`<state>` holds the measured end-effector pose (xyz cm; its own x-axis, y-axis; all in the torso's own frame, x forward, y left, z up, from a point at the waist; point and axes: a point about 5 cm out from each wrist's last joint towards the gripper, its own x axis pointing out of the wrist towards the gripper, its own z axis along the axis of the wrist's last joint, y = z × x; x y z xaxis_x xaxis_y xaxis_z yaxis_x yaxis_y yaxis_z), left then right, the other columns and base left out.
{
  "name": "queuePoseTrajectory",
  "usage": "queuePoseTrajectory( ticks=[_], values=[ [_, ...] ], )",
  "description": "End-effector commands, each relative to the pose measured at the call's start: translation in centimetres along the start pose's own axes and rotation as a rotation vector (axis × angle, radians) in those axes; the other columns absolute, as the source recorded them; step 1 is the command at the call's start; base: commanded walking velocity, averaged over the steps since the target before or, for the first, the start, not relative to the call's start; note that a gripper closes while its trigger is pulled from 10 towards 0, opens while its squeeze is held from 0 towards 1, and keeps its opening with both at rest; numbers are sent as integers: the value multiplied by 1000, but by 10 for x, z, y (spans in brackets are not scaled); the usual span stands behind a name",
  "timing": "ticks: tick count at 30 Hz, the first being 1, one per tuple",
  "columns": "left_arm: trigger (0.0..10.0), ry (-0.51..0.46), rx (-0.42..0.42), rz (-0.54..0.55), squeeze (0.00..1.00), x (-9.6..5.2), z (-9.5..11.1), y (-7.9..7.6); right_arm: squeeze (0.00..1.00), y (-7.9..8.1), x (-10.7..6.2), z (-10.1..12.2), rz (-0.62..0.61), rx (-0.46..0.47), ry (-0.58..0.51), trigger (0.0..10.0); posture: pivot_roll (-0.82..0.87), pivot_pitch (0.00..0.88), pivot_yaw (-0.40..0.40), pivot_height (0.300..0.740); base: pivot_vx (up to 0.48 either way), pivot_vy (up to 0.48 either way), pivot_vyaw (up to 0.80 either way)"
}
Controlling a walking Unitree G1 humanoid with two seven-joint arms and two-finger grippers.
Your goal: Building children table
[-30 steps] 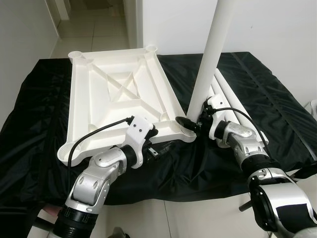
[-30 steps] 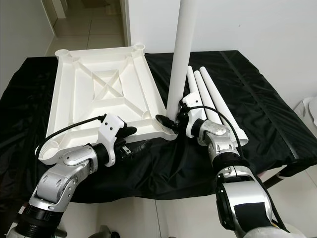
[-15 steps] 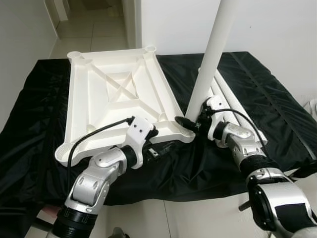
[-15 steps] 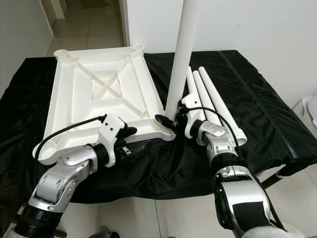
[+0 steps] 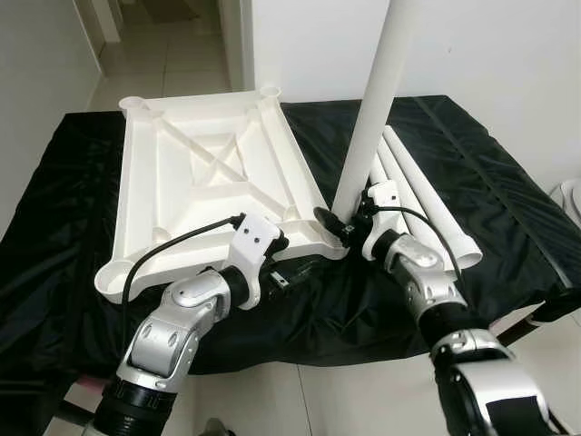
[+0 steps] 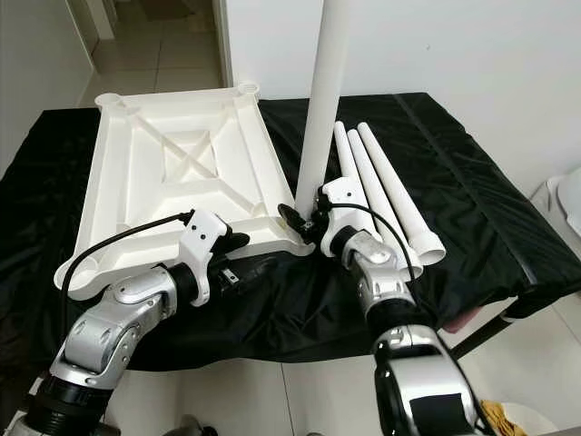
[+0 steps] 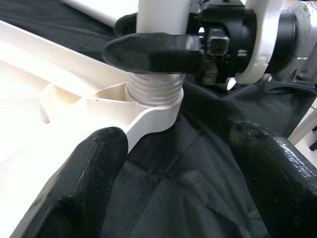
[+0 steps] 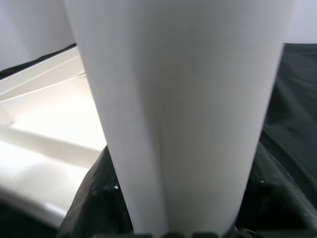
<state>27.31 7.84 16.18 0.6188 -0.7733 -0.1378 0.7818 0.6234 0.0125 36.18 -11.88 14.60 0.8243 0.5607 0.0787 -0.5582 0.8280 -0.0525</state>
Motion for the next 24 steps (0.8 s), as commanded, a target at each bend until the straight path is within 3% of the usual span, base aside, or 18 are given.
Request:
queuePoseTrajectory(
  ticks=[1, 5, 9, 15, 21, 24],
  values=[
    [10000, -7, -10, -6, 0, 1, 1, -2, 0, -2, 2, -2, -165, 73, 9, 0, -30, 48, 22, 740, 0, 0, 0],
    [10000, -8, -10, -8, 0, 2, 1, -2, 0, 4, 3, -2, -223, 78, 0, 0, -36, 46, 22, 740, 0, 0, 0],
    [10000, -10, -10, -14, 0, 5, 1, -2, 0, 14, 6, 2, -404, 137, -10, 0, -52, 33, 20, 740, 0, 0, 0],
    [10000, -12, -10, -23, 0, 7, 0, -2, 0, 29, 11, 9, -520, 161, -35, 0, -66, 21, 20, 740, 0, 0, 0],
    [10000, -12, -6, -30, 0, 8, 1, -3, 0, 48, 20, 12, -484, 174, -32, 0, -63, 16, 16, 740, 0, 0, 0],
    [10000, -12, -5, -30, 0, 8, 0, -3, 0, 48, 17, 10, -489, 156, -12, 0, -59, 11, 13, 740, 0, 0, 0]
  ],
)
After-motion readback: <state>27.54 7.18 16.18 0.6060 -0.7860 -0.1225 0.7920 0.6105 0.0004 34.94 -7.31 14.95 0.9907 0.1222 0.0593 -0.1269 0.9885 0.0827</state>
